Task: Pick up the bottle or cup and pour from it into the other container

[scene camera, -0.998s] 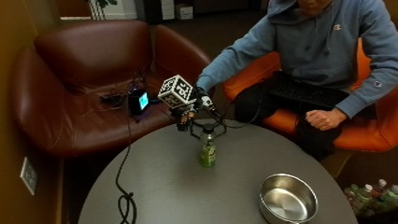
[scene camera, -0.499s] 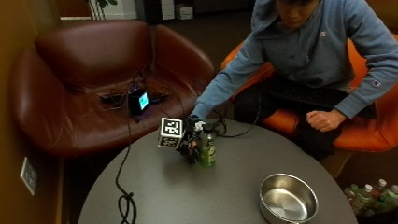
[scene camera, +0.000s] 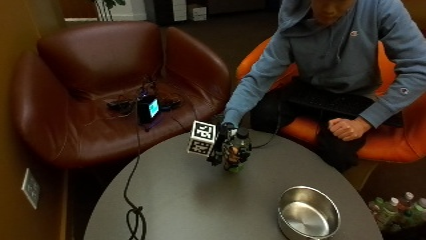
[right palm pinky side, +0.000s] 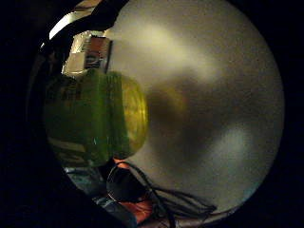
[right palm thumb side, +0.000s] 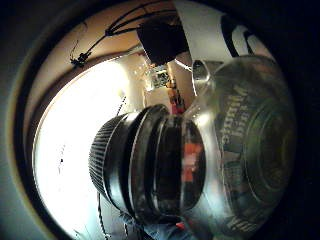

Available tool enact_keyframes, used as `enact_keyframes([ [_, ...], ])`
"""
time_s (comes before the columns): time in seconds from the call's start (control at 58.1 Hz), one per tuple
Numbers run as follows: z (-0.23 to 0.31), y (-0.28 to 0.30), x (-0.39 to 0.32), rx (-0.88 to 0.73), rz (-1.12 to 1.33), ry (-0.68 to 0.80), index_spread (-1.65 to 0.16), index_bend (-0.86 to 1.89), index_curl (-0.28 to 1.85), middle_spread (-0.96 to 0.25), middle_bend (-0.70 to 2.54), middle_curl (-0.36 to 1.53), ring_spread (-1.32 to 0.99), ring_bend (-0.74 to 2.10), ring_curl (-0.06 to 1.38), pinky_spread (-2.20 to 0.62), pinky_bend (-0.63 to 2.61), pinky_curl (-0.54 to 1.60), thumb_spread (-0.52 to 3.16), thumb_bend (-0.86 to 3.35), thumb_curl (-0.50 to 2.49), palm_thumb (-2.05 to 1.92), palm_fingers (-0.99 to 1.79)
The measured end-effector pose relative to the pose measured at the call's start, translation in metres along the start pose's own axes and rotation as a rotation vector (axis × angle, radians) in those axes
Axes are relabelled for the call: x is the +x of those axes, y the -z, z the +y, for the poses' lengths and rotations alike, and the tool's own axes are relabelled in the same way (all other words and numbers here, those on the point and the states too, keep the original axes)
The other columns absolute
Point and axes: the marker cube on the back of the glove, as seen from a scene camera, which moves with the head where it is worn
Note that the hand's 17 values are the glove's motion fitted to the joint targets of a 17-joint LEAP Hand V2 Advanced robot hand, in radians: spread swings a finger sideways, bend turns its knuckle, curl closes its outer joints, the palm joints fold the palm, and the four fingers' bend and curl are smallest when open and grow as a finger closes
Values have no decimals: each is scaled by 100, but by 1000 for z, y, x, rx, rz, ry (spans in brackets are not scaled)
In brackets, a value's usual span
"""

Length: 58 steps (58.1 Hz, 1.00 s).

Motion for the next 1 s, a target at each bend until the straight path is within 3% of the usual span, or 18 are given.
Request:
enact_keyframes([
  [0.362,-18,-17,-126,39,482,-88,-30,19,47,-15,45,49,-25,42,45,-31,18,32,3,-3,68,116,119],
  [0.671,-43,-48,-184,95,846,-313,-28,19,51,-14,48,52,-23,46,49,-31,18,35,-5,-3,70,115,123],
  [0.998,-107,-86,-216,-56,1689,-565,-28,19,53,-13,49,52,-22,48,50,-31,19,38,-8,-3,71,114,122],
])
